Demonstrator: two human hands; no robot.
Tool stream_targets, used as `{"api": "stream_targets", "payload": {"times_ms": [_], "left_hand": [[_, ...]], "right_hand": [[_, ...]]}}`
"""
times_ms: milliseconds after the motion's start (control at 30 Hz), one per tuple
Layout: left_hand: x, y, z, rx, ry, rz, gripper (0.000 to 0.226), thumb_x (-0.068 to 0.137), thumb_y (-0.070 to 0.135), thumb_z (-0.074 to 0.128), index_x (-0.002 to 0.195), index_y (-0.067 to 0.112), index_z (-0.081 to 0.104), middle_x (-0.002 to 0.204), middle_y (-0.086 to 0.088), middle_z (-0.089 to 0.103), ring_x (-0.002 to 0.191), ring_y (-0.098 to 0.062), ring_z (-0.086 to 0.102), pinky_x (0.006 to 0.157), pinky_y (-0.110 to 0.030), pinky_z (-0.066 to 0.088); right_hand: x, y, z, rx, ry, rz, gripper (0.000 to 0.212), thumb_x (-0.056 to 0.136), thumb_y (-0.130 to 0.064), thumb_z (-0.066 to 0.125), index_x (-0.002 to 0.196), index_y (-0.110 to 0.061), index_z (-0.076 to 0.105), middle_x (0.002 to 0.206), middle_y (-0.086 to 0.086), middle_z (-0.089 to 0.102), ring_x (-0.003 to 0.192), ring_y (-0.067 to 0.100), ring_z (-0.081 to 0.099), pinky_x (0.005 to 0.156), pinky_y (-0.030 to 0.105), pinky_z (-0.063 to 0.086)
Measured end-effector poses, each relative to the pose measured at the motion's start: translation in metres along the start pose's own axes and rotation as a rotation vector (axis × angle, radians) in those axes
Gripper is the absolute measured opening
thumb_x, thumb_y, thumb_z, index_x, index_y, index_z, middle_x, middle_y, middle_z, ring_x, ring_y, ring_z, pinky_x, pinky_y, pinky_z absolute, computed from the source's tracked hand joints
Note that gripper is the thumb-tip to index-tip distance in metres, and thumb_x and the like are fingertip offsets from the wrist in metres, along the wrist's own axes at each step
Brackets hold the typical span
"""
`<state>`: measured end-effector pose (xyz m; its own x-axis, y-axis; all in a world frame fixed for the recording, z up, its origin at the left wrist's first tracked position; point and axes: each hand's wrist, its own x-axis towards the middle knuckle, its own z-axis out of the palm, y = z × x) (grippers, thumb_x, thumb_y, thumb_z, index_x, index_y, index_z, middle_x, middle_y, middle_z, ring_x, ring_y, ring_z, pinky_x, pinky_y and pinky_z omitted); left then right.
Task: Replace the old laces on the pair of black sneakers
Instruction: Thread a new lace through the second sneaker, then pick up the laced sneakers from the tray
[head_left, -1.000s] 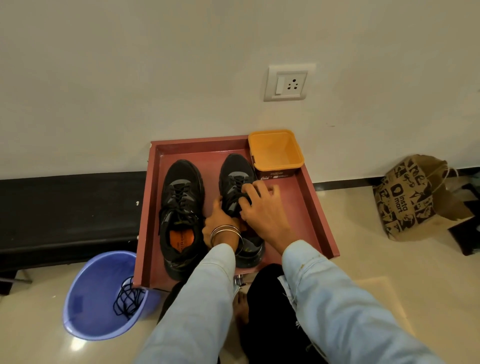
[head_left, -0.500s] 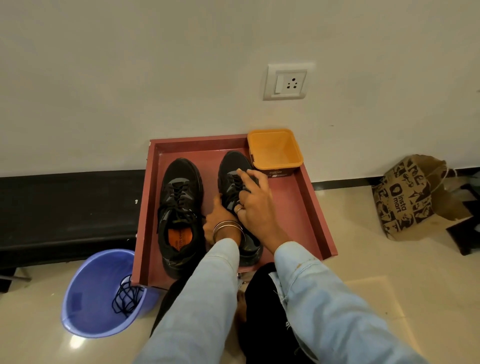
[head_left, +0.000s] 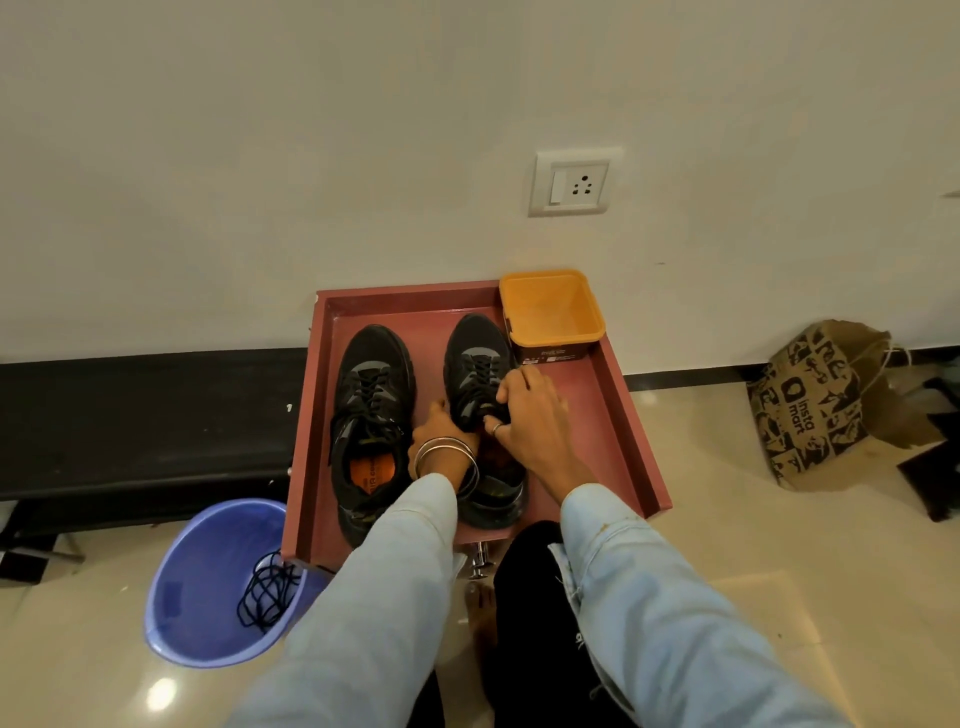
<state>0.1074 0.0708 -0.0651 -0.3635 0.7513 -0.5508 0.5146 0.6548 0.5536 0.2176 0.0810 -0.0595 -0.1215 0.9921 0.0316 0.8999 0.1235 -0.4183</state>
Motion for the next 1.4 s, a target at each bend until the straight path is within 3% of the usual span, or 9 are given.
{"api": "stream_targets", "payload": {"times_ms": [233, 333, 400, 533, 667, 767, 1000, 1167, 1400], "left_hand": [[-0.018, -0.009, -0.031, 0.154, 0.167, 0.274, 0.053, 0.082, 0.034, 0.069, 0.128, 0.015, 0.049, 0.124, -0.012, 0.055, 0.112, -0.033, 0.055, 0.090, -0.041, 0.047], [-0.027, -0.028, -0.048, 0.294, 0.350, 0.461, 0.030, 0.089, 0.035, 0.057, 0.110, 0.014, 0.062, 0.113, -0.010, 0.061, 0.105, -0.030, 0.056, 0.086, -0.041, 0.048], [-0.034, -0.042, -0.057, 0.500, 0.357, 0.467, 0.038, 0.091, 0.046, 0.051, 0.110, 0.015, 0.062, 0.116, -0.010, 0.060, 0.108, -0.030, 0.054, 0.089, -0.041, 0.046], [-0.046, -0.068, -0.063, 0.870, 0.170, 0.373, 0.063, 0.082, 0.065, 0.052, 0.121, 0.016, 0.056, 0.126, -0.008, 0.056, 0.122, -0.030, 0.045, 0.110, -0.050, 0.026], [-0.043, -0.084, -0.057, 0.953, 0.130, 0.425, 0.054, 0.082, 0.032, 0.065, 0.129, 0.012, 0.048, 0.121, -0.007, 0.059, 0.120, -0.028, 0.049, 0.114, -0.058, 0.000], [-0.032, -0.088, -0.055, 0.953, 0.205, 0.523, 0.036, 0.091, 0.014, 0.049, 0.126, 0.009, 0.050, 0.120, -0.010, 0.061, 0.116, -0.029, 0.052, 0.116, -0.048, 0.014], [-0.003, -0.083, -0.055, 0.835, 0.226, 0.669, 0.038, 0.084, 0.016, 0.060, 0.120, 0.006, 0.053, 0.118, -0.014, 0.060, 0.109, -0.032, 0.052, 0.092, -0.034, 0.039], [0.028, -0.079, -0.044, 0.850, 0.363, 0.820, 0.049, 0.029, 0.017, 0.089, 0.068, 0.007, 0.060, 0.056, -0.009, 0.060, 0.049, -0.027, 0.057, 0.045, -0.025, 0.044], [0.024, -0.063, -0.054, 0.979, 0.232, 0.777, 0.039, 0.032, 0.010, 0.086, 0.065, 0.007, 0.067, 0.043, -0.007, 0.054, 0.037, -0.024, 0.053, 0.042, -0.023, 0.042]], "right_hand": [[-0.007, -0.005, -0.015, 0.123, -0.031, 0.063, 0.038, 0.077, -0.026, 0.074, 0.104, -0.020, 0.048, 0.120, 0.003, 0.046, 0.113, 0.024, 0.043, 0.091, 0.047, 0.043], [-0.020, -0.009, -0.023, 0.235, 0.007, 0.055, 0.019, 0.080, -0.021, 0.071, 0.087, -0.020, 0.053, 0.100, 0.003, 0.058, 0.100, 0.025, 0.054, 0.081, 0.041, 0.048], [-0.032, -0.016, -0.024, 0.261, -0.080, 0.052, 0.015, 0.084, -0.025, 0.069, 0.079, -0.015, 0.060, 0.086, 0.003, 0.064, 0.089, 0.024, 0.061, 0.077, 0.039, 0.051], [-0.061, -0.034, -0.015, -0.129, -0.349, 0.019, 0.049, 0.084, -0.052, 0.064, 0.114, -0.014, 0.060, 0.117, 0.005, 0.059, 0.120, 0.027, 0.046, 0.098, 0.051, 0.037], [-0.066, -0.044, 0.001, -0.229, -0.440, 0.019, 0.051, 0.090, -0.020, 0.061, 0.133, 0.000, 0.041, 0.131, 0.016, 0.046, 0.128, 0.036, 0.034, 0.098, 0.056, 0.041], [-0.060, -0.052, 0.013, -0.225, -0.466, 0.007, 0.050, 0.089, -0.007, 0.055, 0.132, 0.007, 0.034, 0.132, 0.023, 0.042, 0.127, 0.041, 0.034, 0.100, 0.056, 0.041], [-0.036, -0.058, 0.028, -0.180, -0.396, 0.035, 0.053, 0.088, -0.012, 0.057, 0.132, 0.001, 0.032, 0.137, 0.019, 0.038, 0.132, 0.036, 0.025, 0.098, 0.057, 0.039], [-0.019, -0.057, 0.052, -0.255, -0.386, 0.079, 0.053, 0.086, -0.015, 0.061, 0.131, 0.002, 0.040, 0.130, 0.019, 0.048, 0.131, 0.038, 0.031, 0.094, 0.056, 0.044], [-0.019, -0.072, 0.036, -0.339, -0.466, 0.155, 0.042, 0.088, -0.004, 0.056, 0.129, -0.002, 0.045, 0.127, 0.015, 0.053, 0.135, 0.031, 0.033, 0.088, 0.050, 0.047]]}}
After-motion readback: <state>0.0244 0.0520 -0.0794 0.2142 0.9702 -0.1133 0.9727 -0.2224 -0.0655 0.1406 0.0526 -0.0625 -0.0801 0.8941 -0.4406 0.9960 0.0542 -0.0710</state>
